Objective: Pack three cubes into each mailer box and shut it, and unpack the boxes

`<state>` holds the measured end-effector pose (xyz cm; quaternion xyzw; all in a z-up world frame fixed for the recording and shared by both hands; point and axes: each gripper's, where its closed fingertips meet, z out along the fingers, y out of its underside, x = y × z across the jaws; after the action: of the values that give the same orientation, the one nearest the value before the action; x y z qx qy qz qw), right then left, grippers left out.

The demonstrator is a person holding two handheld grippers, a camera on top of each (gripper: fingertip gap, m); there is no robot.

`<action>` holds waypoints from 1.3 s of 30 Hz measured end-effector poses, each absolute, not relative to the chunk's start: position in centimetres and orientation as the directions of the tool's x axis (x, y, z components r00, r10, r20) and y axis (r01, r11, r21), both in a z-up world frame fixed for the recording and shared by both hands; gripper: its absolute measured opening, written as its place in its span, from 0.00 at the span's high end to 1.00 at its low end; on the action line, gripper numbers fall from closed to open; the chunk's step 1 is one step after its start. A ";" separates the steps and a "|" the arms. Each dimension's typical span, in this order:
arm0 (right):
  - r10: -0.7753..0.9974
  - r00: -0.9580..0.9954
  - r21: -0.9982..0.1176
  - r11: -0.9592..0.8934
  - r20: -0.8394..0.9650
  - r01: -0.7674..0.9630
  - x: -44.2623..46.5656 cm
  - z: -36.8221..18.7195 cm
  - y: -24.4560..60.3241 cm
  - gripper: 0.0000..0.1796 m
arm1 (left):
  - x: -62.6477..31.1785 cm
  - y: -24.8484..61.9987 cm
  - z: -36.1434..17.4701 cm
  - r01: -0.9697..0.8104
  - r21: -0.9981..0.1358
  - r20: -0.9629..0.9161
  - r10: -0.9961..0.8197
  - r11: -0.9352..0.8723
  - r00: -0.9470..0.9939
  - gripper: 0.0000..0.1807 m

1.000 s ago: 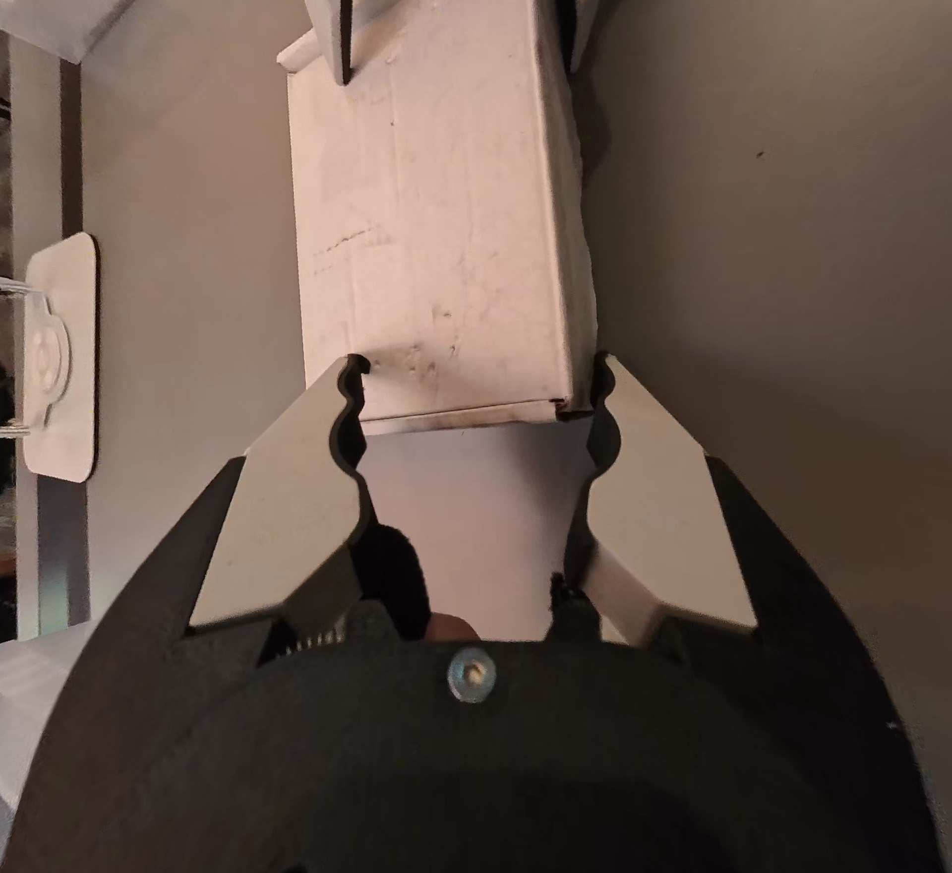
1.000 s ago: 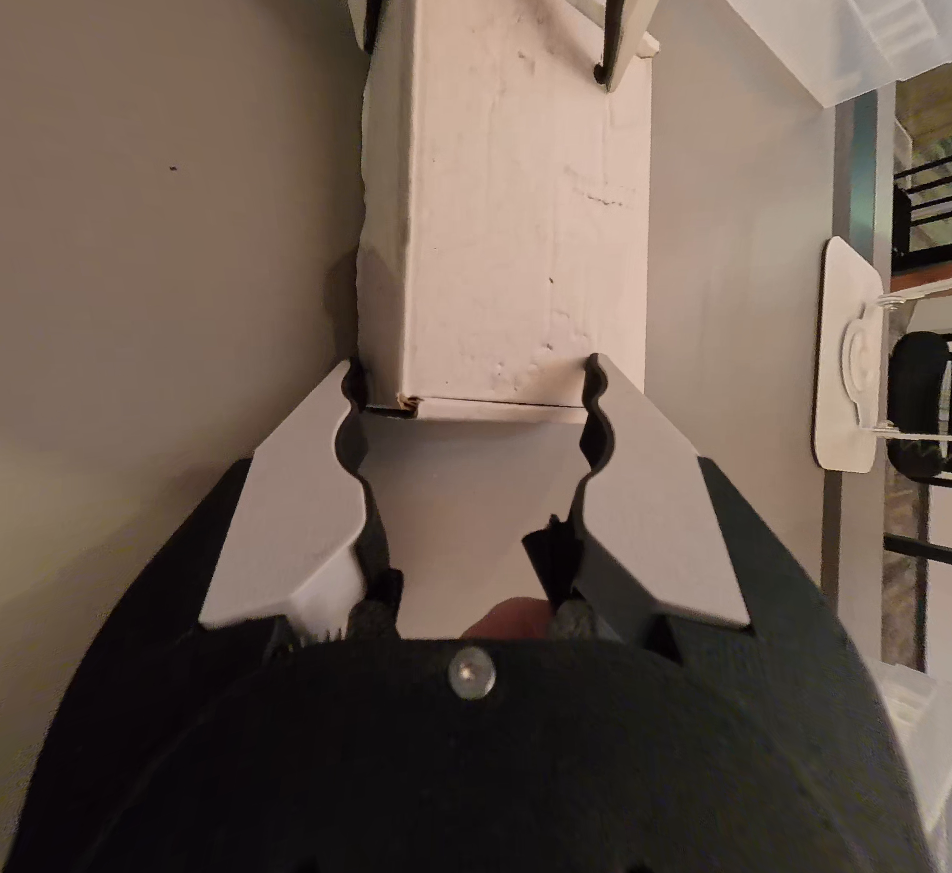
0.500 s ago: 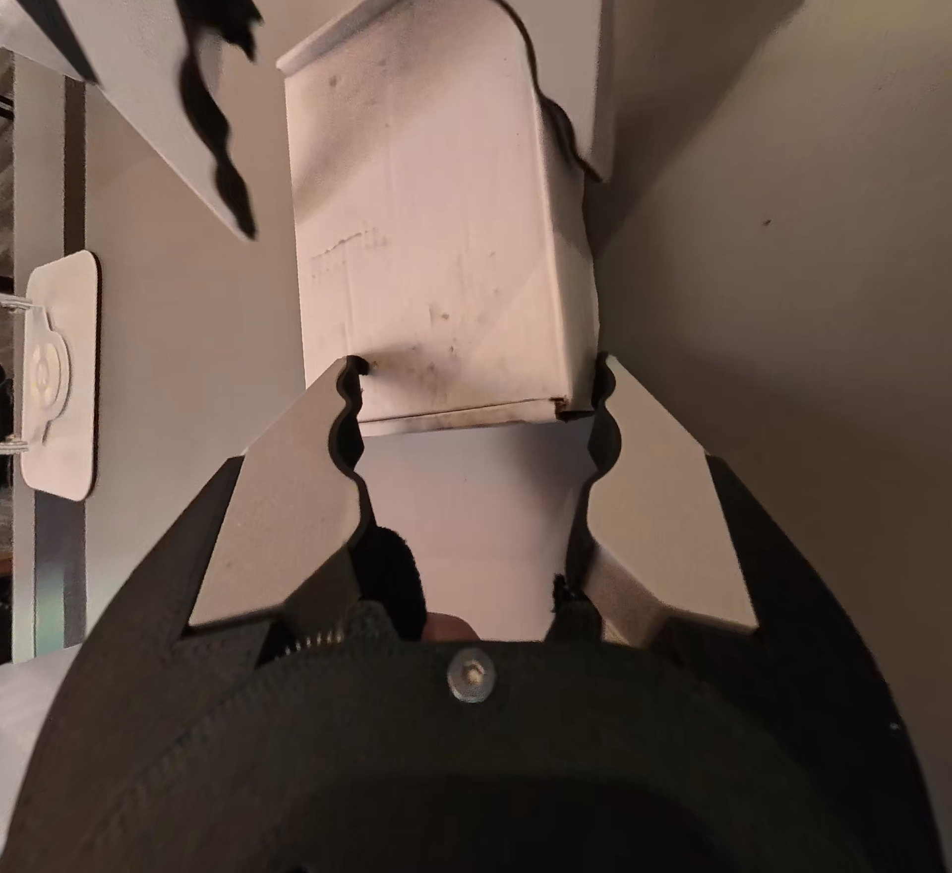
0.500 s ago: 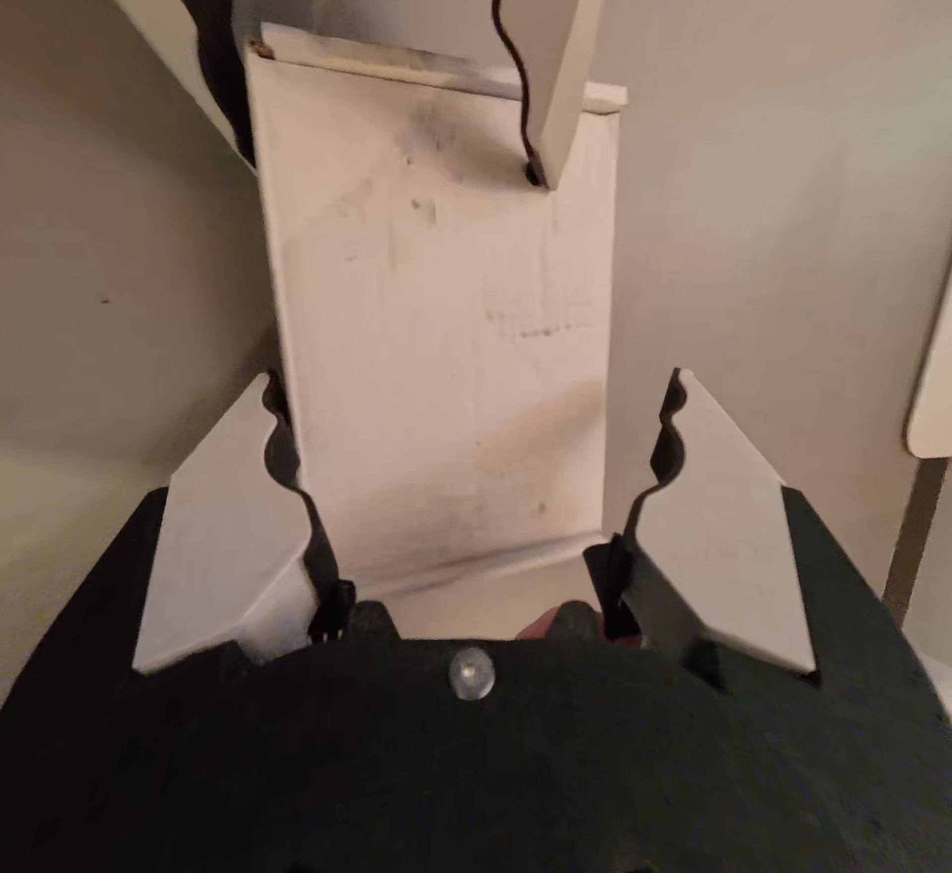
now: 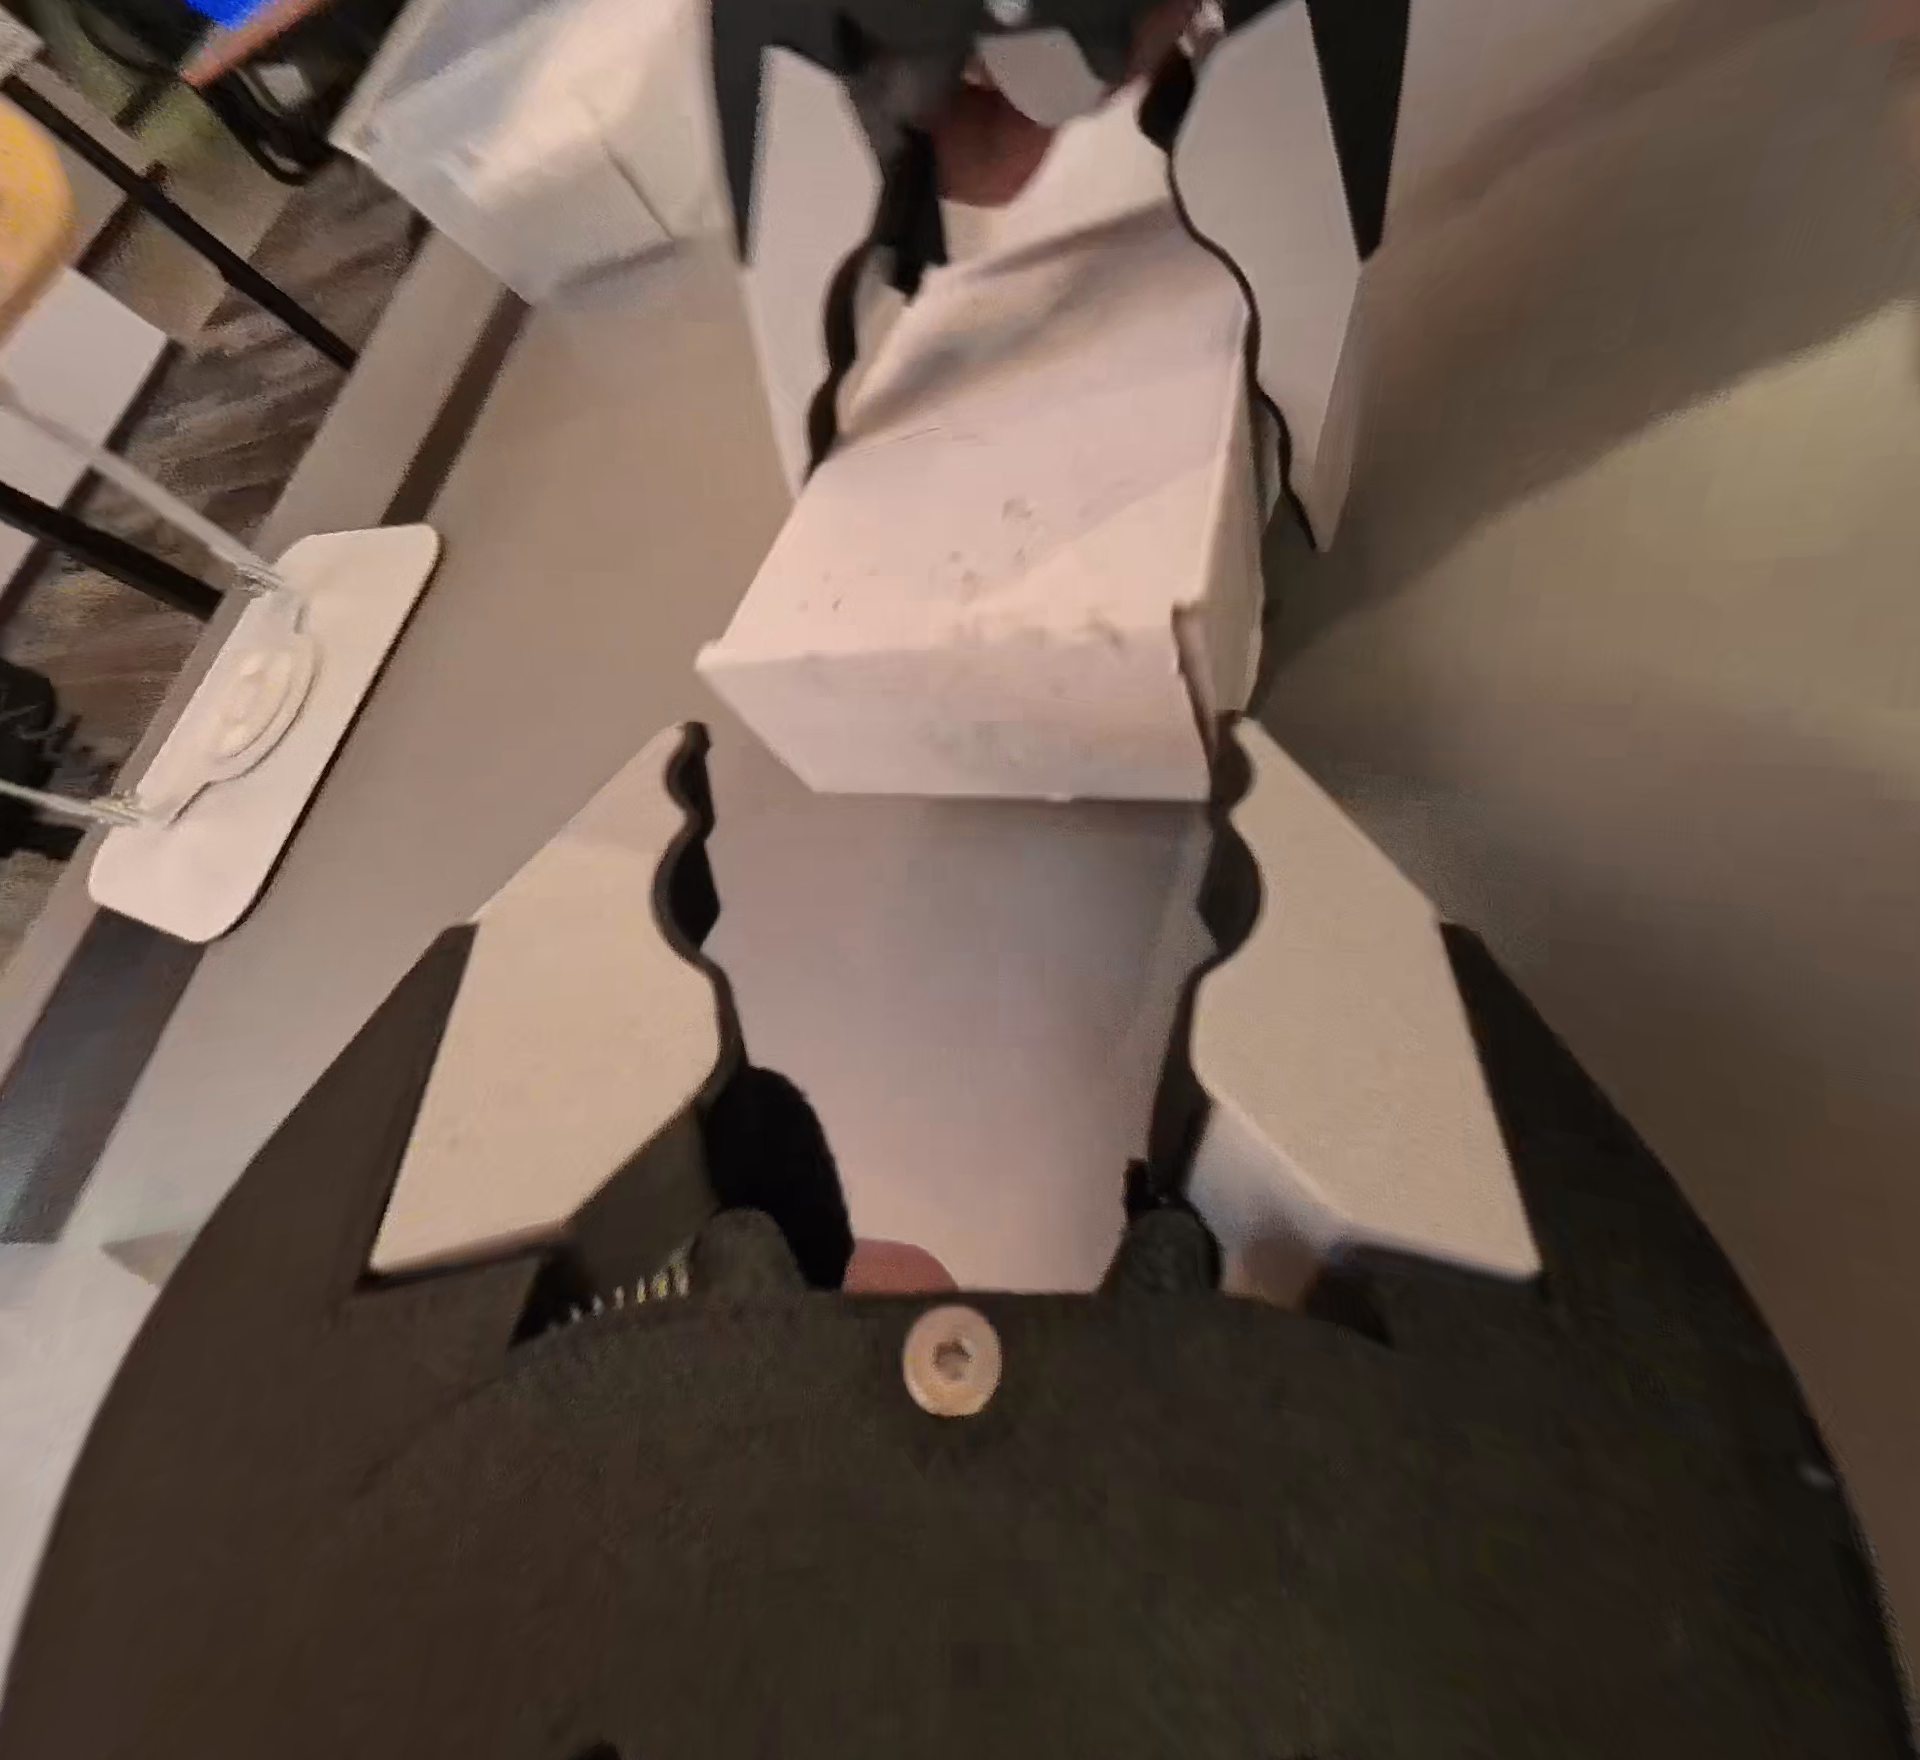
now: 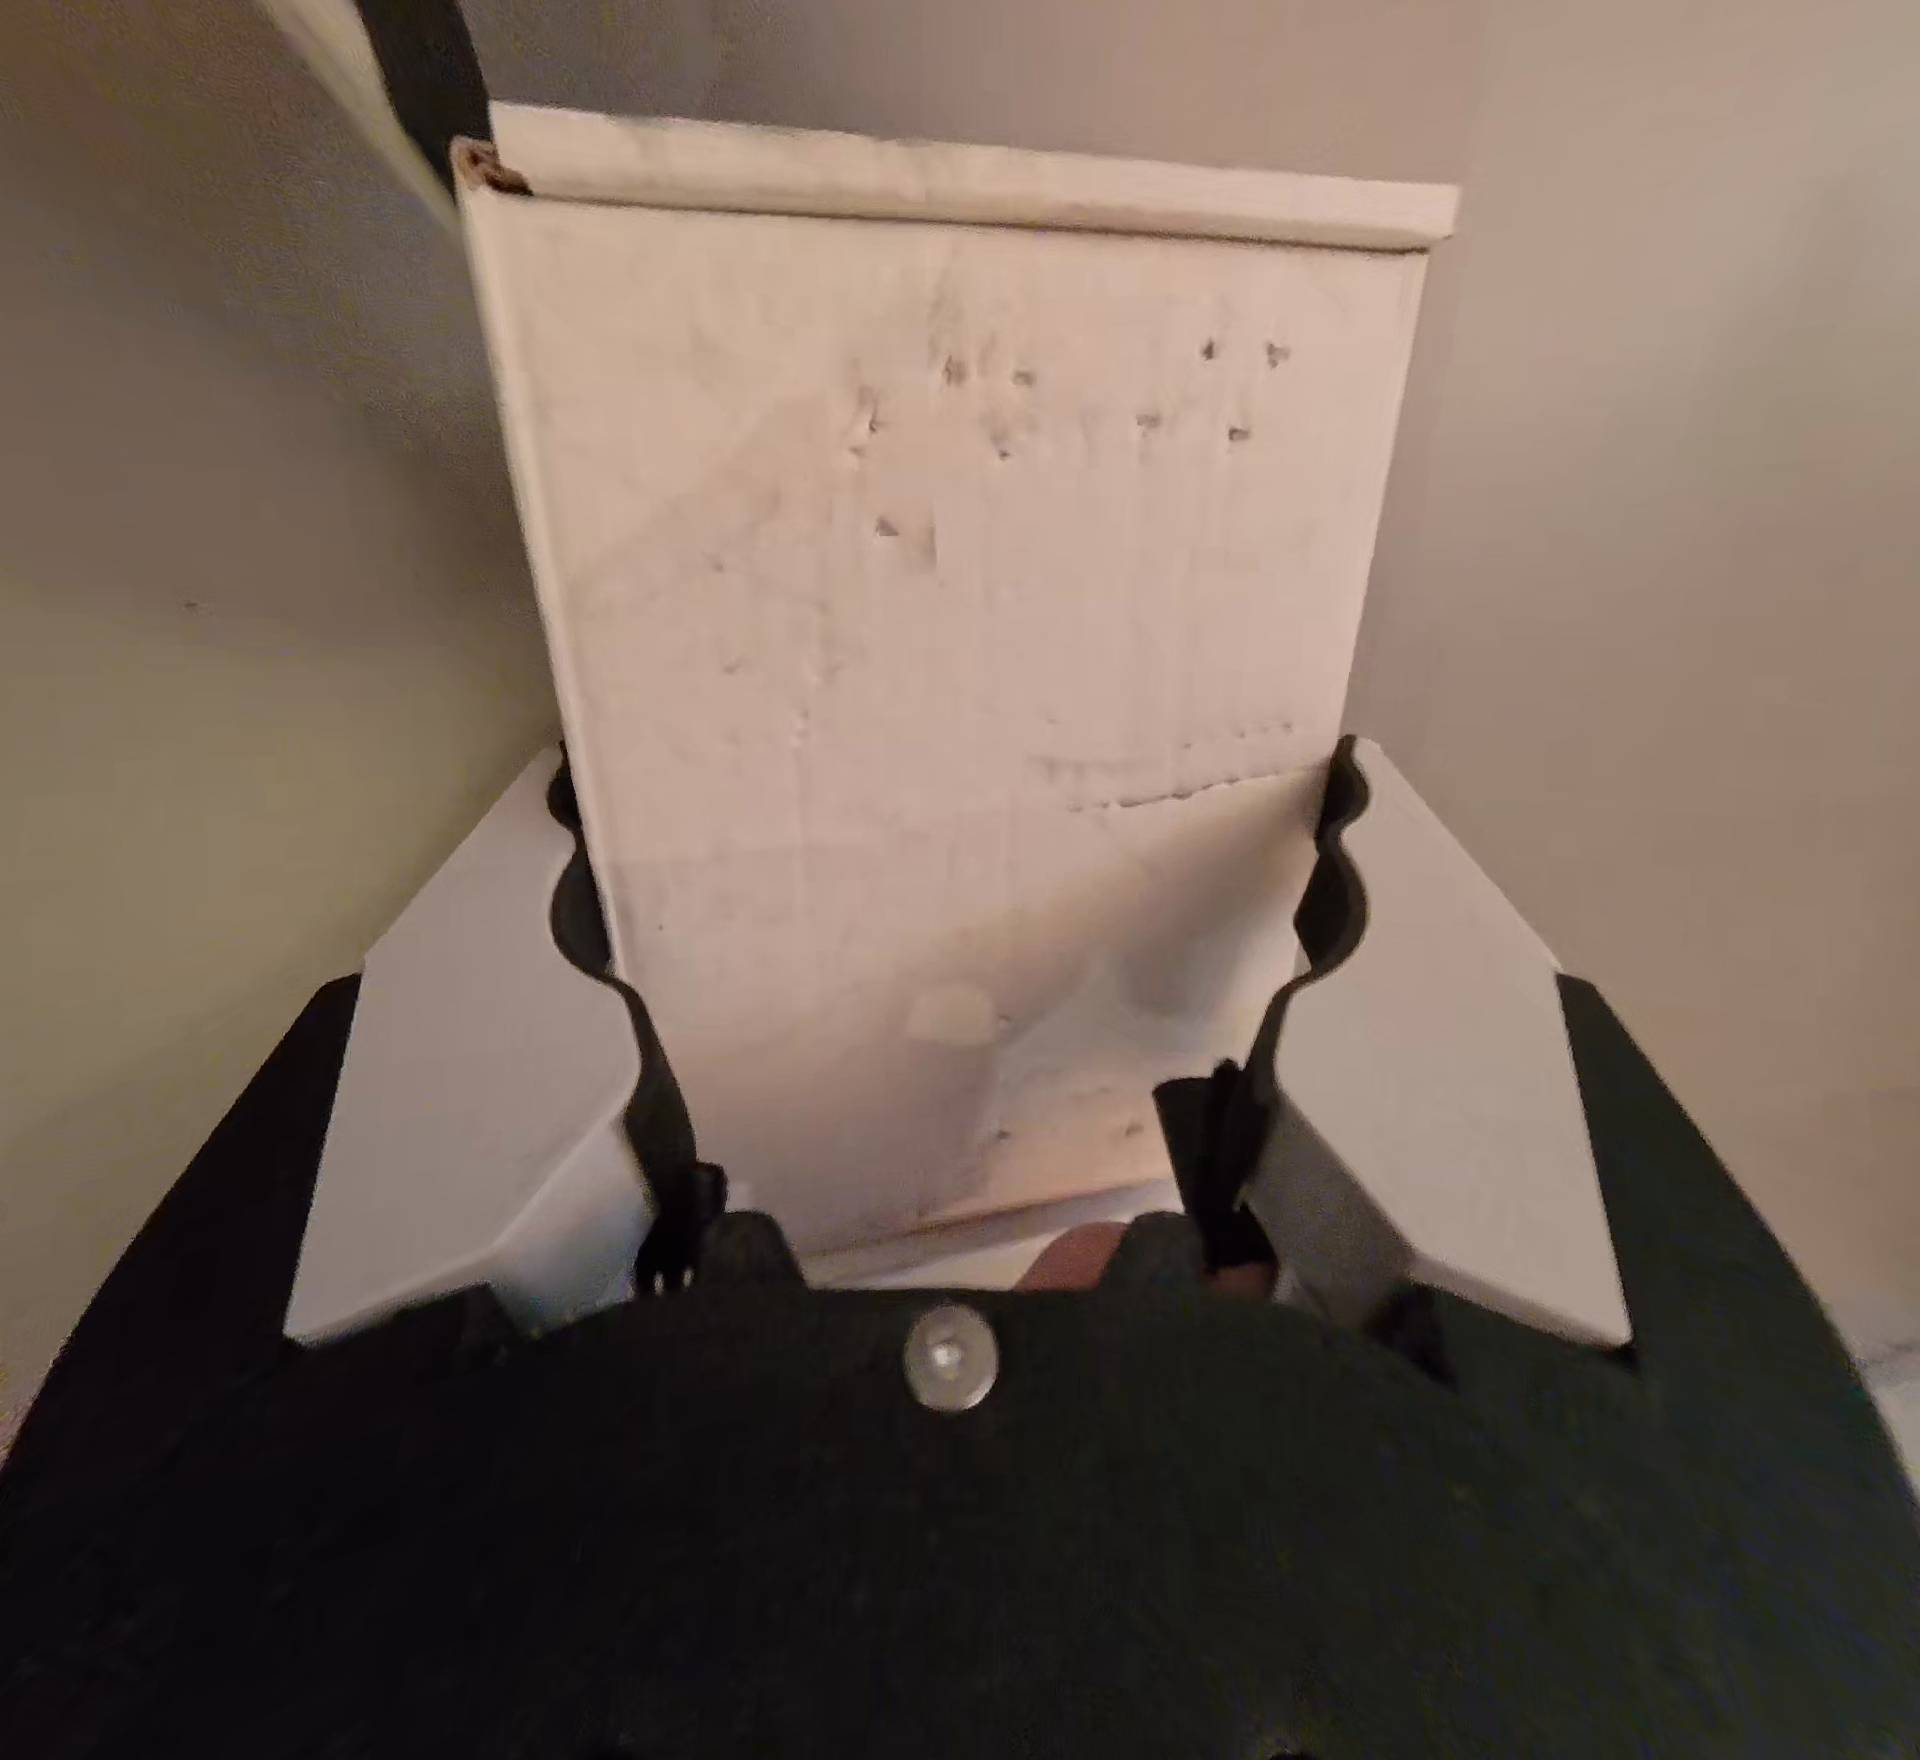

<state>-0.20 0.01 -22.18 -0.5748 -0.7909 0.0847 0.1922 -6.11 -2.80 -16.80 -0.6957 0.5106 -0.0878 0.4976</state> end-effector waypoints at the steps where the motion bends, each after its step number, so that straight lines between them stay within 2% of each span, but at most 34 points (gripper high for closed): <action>1: 0.941 -0.258 -0.360 0.323 0.217 0.875 0.3 -21.5 0.6 0.25 | -6.7 -2.6 -15.7 -0.566 -0.824 -0.351 -0.794 0.011 0.496 0.59; 3: 0.936 -0.241 -0.356 0.324 0.257 0.877 1.9 -19.7 2.4 0.25 | -8.4 -1.7 -13.9 -0.470 -0.883 -0.318 -0.754 0.014 0.575 0.64; 5: 0.937 -0.202 -0.369 0.302 0.285 0.879 3.8 -17.2 4.4 0.25 | -9.8 -1.2 -13.0 -0.391 -0.920 -0.288 -0.731 0.032 0.618 0.77; 7: 0.926 -0.162 -0.371 0.291 0.342 0.882 6.2 -14.3 7.3 0.25 | -10.6 -0.7 -12.9 -0.322 -0.946 -0.246 -0.715 0.030 0.655 0.86; 10: 0.895 -0.106 -0.312 0.259 0.433 0.914 11.5 -10.2 12.7 0.25 | -10.8 -0.1 -14.4 -0.332 -0.943 -0.243 -0.707 0.012 0.664 0.94; 12: 0.865 -0.069 -0.248 0.218 0.496 0.944 15.5 -7.9 16.8 0.25 | -10.5 0.1 -15.1 -0.364 -0.931 -0.265 -0.710 0.012 0.652 0.96; 16: 0.822 -0.111 -0.030 0.155 0.559 0.988 23.0 -6.8 23.4 0.25 | -9.9 0.5 -17.1 -0.406 -0.914 -0.260 -0.729 -0.026 0.633 0.95; 18: 0.842 -0.151 0.071 0.133 0.518 0.989 26.1 -8.0 25.3 0.25 | -9.7 0.6 -18.0 -0.419 -0.907 -0.246 -0.743 -0.050 0.623 0.95; 25: 0.894 -0.298 0.294 0.201 0.334 0.934 28.8 -16.1 28.0 0.25 | -9.6 0.9 -18.1 -0.395 -0.915 -0.200 -0.760 -0.080 0.618 0.95; 28: 0.905 -0.322 0.348 0.218 0.278 0.912 28.4 -18.2 28.3 0.25 | -9.6 0.9 -18.2 -0.394 -0.915 -0.196 -0.763 -0.083 0.616 0.95; 30: 0.899 -0.315 0.315 0.217 0.305 0.924 27.2 -18.0 28.8 0.25 | -9.5 0.8 -18.3 -0.402 -0.912 -0.199 -0.768 -0.082 0.609 0.94; 34: 0.890 -0.339 0.351 0.226 0.305 0.909 27.4 -18.4 28.8 0.25 | -9.3 0.7 -18.4 -0.417 -0.906 -0.215 -0.769 -0.073 0.602 0.93; 39: 0.882 -0.303 0.310 0.193 0.361 0.931 27.6 -17.5 28.9 0.24 | -9.2 0.6 -18.7 -0.435 -0.898 -0.230 -0.772 -0.067 0.593 0.92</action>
<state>27.57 28.89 -17.50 -0.5879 -0.7708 -0.2401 0.0511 -9.15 0.65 -18.66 -0.7134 0.4231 -0.1569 0.5361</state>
